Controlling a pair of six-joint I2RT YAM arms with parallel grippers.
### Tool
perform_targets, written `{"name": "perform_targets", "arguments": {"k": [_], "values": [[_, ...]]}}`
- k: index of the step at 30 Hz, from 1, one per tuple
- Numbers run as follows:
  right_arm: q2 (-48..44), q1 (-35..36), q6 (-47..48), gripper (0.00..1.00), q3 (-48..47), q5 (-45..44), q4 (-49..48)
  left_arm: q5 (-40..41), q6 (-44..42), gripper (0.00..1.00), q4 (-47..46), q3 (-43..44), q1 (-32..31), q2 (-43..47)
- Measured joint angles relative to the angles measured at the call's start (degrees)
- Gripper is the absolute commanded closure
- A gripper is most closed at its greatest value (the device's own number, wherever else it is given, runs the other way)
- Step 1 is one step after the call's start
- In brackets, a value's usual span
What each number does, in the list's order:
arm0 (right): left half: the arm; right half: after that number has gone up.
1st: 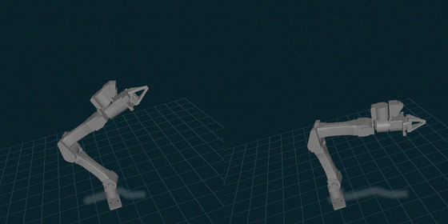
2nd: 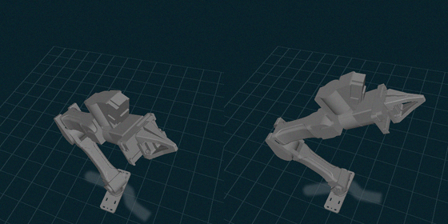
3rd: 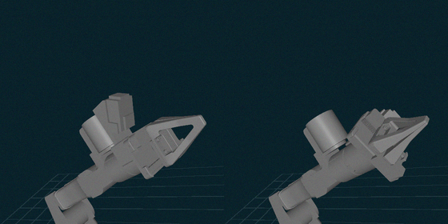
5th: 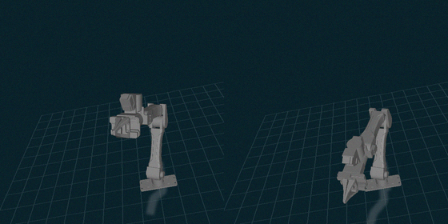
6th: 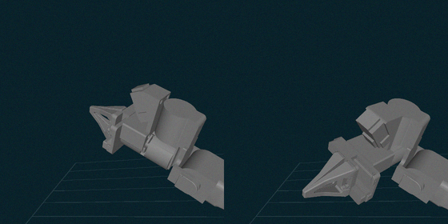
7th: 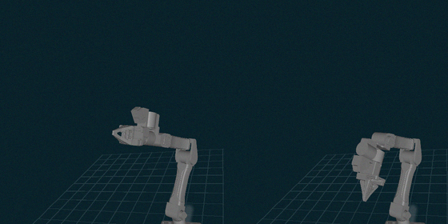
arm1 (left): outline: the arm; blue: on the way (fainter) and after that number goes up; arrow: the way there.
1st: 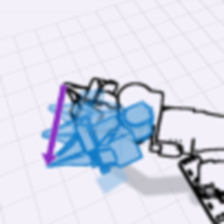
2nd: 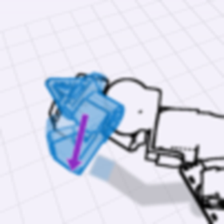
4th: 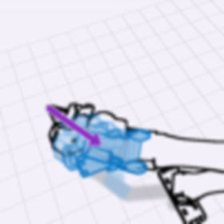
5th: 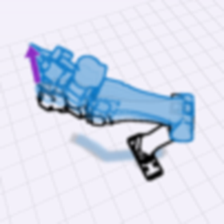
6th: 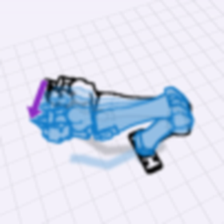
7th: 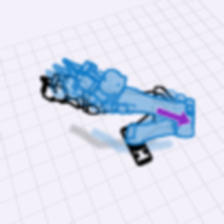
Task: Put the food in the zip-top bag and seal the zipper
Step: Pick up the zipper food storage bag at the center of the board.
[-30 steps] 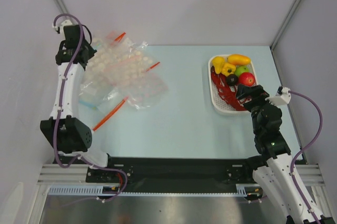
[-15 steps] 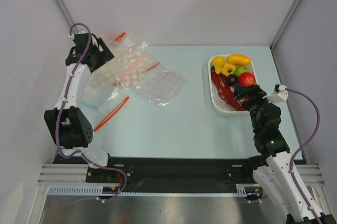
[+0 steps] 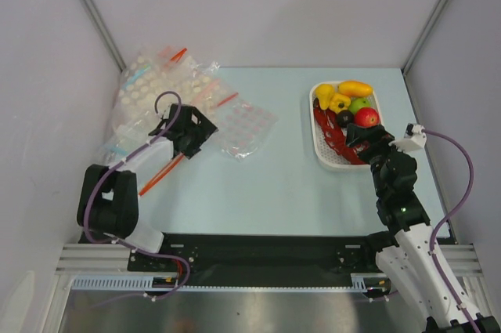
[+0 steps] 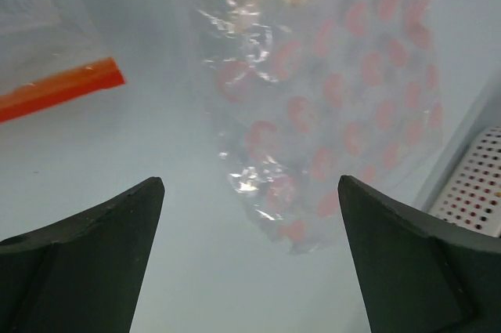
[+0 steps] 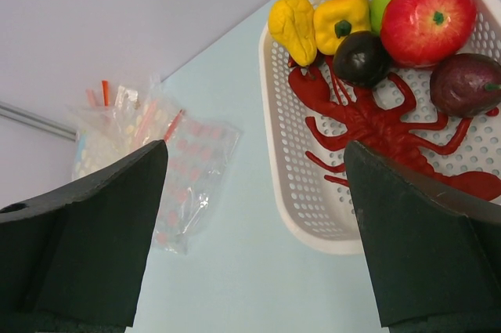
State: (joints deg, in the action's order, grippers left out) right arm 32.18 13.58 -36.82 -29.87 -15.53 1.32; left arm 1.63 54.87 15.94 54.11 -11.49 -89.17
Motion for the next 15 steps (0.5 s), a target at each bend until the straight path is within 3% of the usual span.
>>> {"name": "perform_targets", "arguments": {"k": [7, 15], "values": [[0.3, 0.0, 0.0, 0.0, 0.0, 0.0, -0.3, 3.7, 7.3, 0.0, -10.6, -4.1, -5.8, 9.2], [0.4, 0.0, 0.3, 0.0, 0.0, 0.0, -0.3, 5.6, 10.5, 0.0, -13.6, -6.3, -6.4, 8.8]]}}
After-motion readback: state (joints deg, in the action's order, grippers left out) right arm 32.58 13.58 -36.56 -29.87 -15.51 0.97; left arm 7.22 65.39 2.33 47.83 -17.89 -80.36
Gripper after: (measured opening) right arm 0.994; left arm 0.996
